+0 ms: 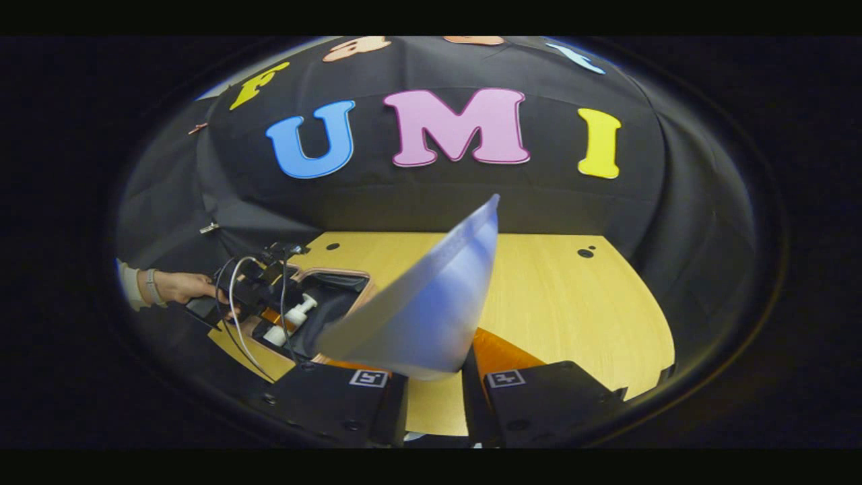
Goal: First open the suitcase, pack the skin care products into it, and then close the suitcase.
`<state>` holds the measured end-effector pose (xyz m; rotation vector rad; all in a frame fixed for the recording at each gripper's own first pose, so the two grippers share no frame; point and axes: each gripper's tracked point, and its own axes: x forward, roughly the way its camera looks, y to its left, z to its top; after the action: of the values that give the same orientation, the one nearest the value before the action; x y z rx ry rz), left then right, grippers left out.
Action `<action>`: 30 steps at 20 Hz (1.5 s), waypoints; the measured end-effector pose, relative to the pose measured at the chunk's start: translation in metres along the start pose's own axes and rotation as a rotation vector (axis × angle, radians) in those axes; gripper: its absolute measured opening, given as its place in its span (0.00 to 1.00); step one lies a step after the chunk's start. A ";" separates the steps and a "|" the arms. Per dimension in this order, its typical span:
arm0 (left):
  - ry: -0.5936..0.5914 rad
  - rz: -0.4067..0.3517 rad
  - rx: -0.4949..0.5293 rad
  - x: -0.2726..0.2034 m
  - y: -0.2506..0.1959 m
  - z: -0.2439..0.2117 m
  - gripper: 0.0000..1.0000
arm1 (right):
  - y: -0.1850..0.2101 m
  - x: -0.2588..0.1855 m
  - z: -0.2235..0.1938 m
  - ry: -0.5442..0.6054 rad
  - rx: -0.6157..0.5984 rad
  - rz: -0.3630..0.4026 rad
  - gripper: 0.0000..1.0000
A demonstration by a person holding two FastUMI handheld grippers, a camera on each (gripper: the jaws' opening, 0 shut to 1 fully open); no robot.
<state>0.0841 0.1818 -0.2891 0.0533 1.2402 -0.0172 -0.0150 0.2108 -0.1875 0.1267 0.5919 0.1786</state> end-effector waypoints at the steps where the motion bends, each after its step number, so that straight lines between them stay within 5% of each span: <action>1: -0.035 0.009 -0.001 -0.009 0.002 0.003 0.77 | 0.011 0.004 0.000 0.010 0.003 0.023 0.38; 4: -0.201 0.013 0.047 -0.044 0.012 0.018 0.93 | 0.052 0.023 0.000 0.061 0.007 0.129 0.38; 9: -0.456 -0.083 -0.005 -0.125 0.040 0.016 0.93 | 0.149 0.083 -0.020 0.261 0.120 0.366 0.38; 13: -0.549 -0.042 -0.104 -0.157 0.109 -0.011 0.93 | 0.212 0.138 -0.074 0.507 0.227 0.427 0.38; 21: -0.528 0.097 -0.380 -0.147 0.221 -0.101 0.93 | 0.232 0.188 -0.176 0.900 0.292 0.218 0.39; 26: -0.493 -0.007 -0.600 -0.125 0.235 -0.126 0.93 | 0.229 0.194 -0.168 0.927 0.392 0.136 0.38; 27: -0.489 -0.005 -0.617 -0.121 0.242 -0.128 0.93 | 0.231 0.192 -0.164 0.931 0.404 0.132 0.51; 30: -0.494 0.028 -0.619 -0.113 0.265 -0.119 0.93 | 0.235 0.176 -0.160 0.952 0.398 0.142 0.51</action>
<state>-0.0536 0.4510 -0.2127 -0.4480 0.7087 0.3583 0.0080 0.4870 -0.3747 0.4828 1.5693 0.2556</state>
